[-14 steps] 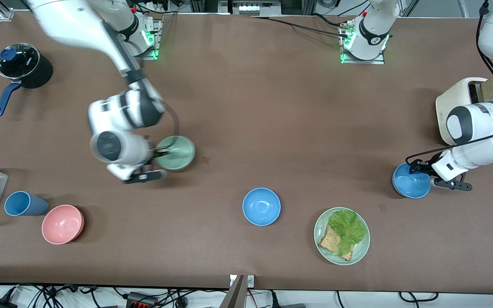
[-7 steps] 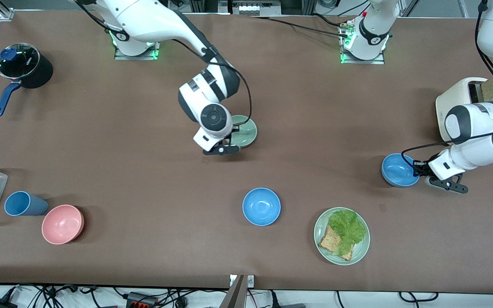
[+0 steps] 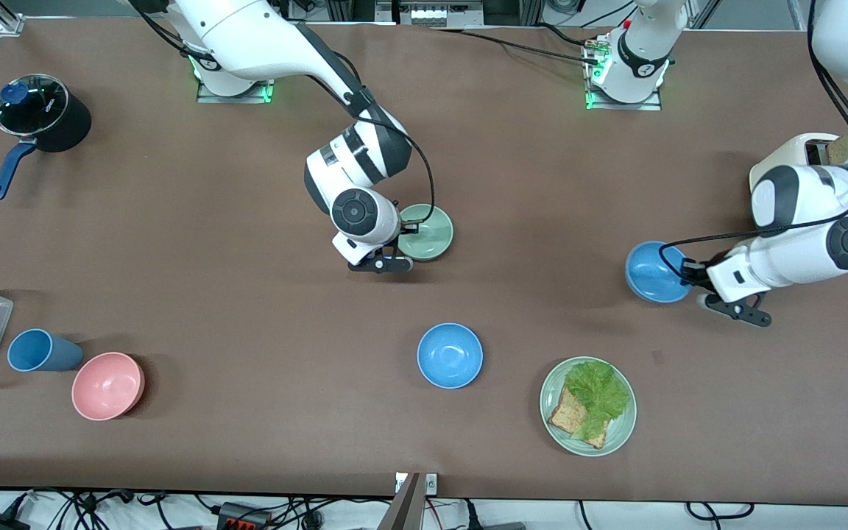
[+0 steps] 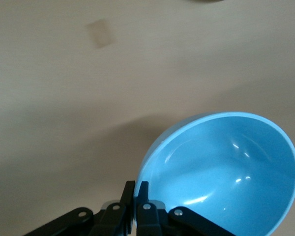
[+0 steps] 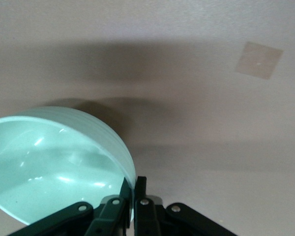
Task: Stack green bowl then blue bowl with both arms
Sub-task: 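Release the green bowl with the right gripper while the left carries the blue bowl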
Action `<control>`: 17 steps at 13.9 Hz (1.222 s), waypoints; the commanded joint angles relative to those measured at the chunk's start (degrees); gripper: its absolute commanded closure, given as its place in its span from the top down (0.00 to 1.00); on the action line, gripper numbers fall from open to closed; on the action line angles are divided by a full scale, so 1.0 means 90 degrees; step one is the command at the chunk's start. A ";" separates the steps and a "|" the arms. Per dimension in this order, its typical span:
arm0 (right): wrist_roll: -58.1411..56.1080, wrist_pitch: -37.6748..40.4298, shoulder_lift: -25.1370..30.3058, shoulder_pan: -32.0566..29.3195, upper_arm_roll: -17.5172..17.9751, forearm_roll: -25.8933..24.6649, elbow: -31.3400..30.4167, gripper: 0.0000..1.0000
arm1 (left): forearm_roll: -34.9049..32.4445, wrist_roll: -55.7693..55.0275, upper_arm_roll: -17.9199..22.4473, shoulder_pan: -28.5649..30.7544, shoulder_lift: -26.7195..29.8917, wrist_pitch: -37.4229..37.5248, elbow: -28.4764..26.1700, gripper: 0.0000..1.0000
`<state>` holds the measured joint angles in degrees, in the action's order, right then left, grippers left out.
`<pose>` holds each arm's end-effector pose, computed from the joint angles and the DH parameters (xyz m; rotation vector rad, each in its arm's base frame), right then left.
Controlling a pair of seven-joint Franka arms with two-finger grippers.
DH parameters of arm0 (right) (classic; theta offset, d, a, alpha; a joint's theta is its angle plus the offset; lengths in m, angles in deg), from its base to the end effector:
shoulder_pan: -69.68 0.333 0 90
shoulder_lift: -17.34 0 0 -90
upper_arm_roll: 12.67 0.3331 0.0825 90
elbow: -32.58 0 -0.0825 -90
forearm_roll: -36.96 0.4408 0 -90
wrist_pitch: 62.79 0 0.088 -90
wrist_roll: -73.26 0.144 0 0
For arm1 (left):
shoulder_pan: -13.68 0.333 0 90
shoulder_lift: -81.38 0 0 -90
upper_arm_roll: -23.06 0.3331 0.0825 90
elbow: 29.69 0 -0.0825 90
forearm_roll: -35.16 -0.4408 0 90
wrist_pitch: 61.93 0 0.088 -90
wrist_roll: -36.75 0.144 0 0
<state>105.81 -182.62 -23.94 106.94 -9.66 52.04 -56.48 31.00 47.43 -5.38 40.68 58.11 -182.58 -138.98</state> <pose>0.5482 0.4878 0.1523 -3.0145 0.0420 0.4499 0.6493 -0.0059 0.2396 2.9689 -0.3495 -0.2177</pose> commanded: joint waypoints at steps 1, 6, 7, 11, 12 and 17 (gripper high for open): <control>0.0064 -0.0240 -0.0140 0.0098 0.0008 0.0199 0.0150 0.64 | 0.0140 -0.1501 -0.0860 0.0057 0.0291 0.0378 -0.0064 0.00; 0.0494 0.0440 0.0404 -0.0009 -0.0148 0.0092 0.0920 1.00 | 0.0207 -0.3108 -0.1469 -0.0128 0.0134 0.0251 -0.0083 0.01; 0.0455 0.0695 0.0590 0.0000 -0.0371 -0.0092 0.1096 1.00 | 0.0276 -0.3284 -0.1575 -0.0138 0.0134 0.0251 -0.0102 0.01; 0.0396 0.1604 0.1342 -0.0117 -0.1045 -0.0728 0.1585 1.00 | 0.0276 -0.5096 -0.2141 -0.0332 -0.0011 -0.0313 -0.0298 0.01; 0.0387 0.1702 0.1528 -0.0214 -0.1202 -0.0728 0.1586 1.00 | 0.0276 -0.5750 -0.2220 -0.0614 -0.0051 -0.0431 -0.0288 0.01; -0.0423 0.2249 0.1978 -0.1121 -0.1398 -0.0748 0.1586 1.00 | 0.0257 -0.7591 -0.2192 -0.2032 -0.0314 -0.1212 -0.0278 0.01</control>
<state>104.73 -164.44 -7.27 99.54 -22.56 45.79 -41.95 32.96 -18.56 -25.26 23.54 56.49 -191.43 -141.36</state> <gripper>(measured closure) 0.000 0.952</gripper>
